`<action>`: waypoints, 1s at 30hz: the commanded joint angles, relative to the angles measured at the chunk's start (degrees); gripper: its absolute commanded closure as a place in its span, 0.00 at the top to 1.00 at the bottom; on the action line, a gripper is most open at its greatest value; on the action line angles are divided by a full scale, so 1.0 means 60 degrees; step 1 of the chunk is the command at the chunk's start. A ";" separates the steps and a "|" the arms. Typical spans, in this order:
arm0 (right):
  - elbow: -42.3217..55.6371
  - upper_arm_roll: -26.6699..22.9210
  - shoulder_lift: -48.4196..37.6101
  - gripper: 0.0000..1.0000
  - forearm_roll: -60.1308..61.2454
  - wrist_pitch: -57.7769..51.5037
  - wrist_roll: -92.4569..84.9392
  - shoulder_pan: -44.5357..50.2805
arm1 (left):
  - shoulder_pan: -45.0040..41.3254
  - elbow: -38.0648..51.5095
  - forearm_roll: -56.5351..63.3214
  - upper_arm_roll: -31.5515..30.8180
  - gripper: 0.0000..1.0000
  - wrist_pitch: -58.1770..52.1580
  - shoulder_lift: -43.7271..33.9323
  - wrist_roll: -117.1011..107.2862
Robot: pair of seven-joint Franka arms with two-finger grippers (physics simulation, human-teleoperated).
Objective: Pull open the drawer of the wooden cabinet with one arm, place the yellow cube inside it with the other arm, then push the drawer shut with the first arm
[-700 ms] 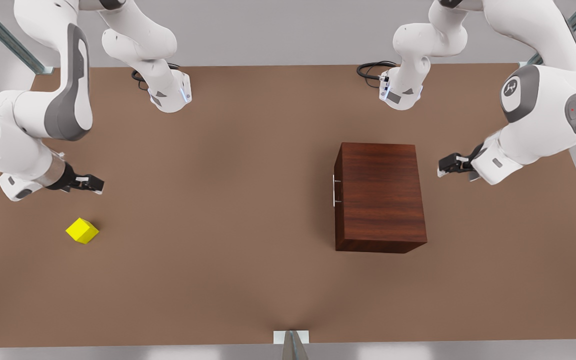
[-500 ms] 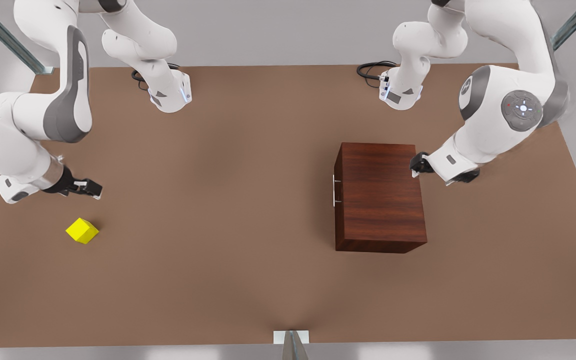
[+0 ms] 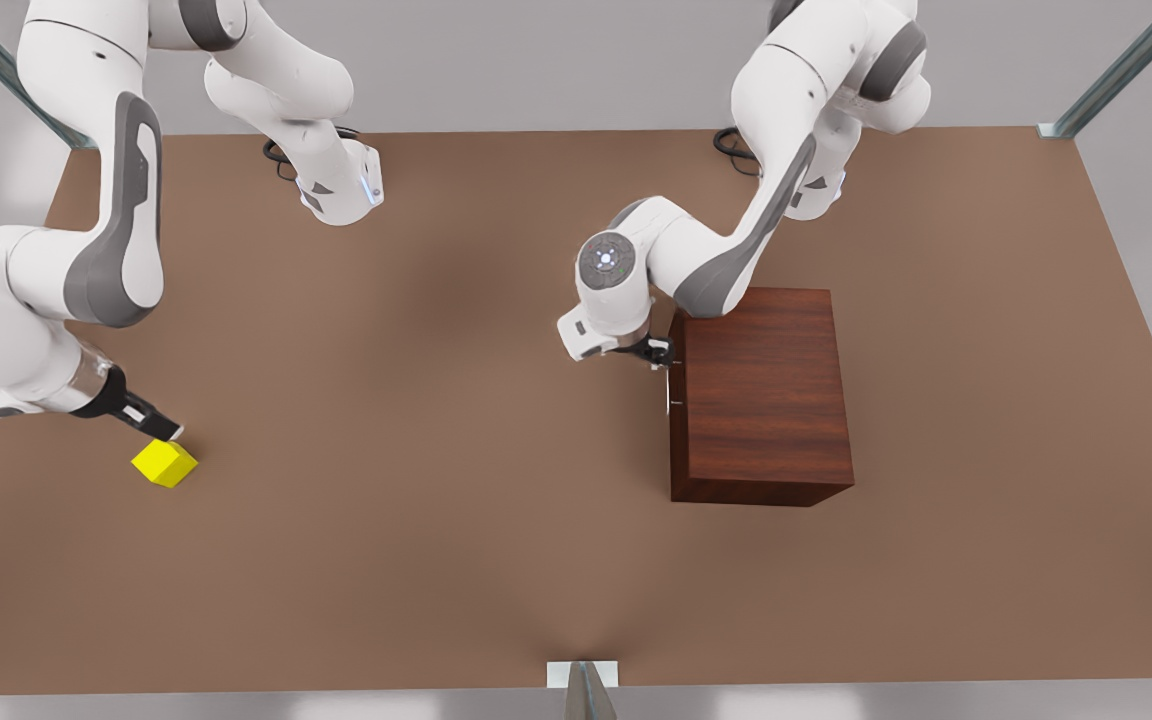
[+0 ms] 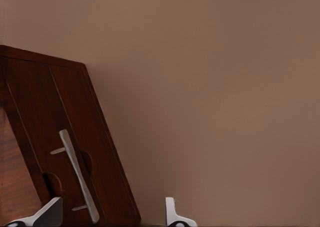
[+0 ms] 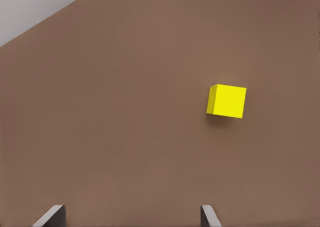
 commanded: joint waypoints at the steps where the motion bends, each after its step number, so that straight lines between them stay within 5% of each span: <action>1: 0.0012 -0.0003 0.0001 1.00 0.0006 0.0309 0.2902 0.0000 | 0.0040 -0.0884 -0.0187 0.0033 1.00 0.2481 -0.0343 -0.6118; 30: 0.0012 -0.0018 0.0016 1.00 -0.0199 0.0295 0.2902 0.0000 | -0.0502 -0.1749 0.3607 0.0209 1.00 0.2614 0.0537 -0.7334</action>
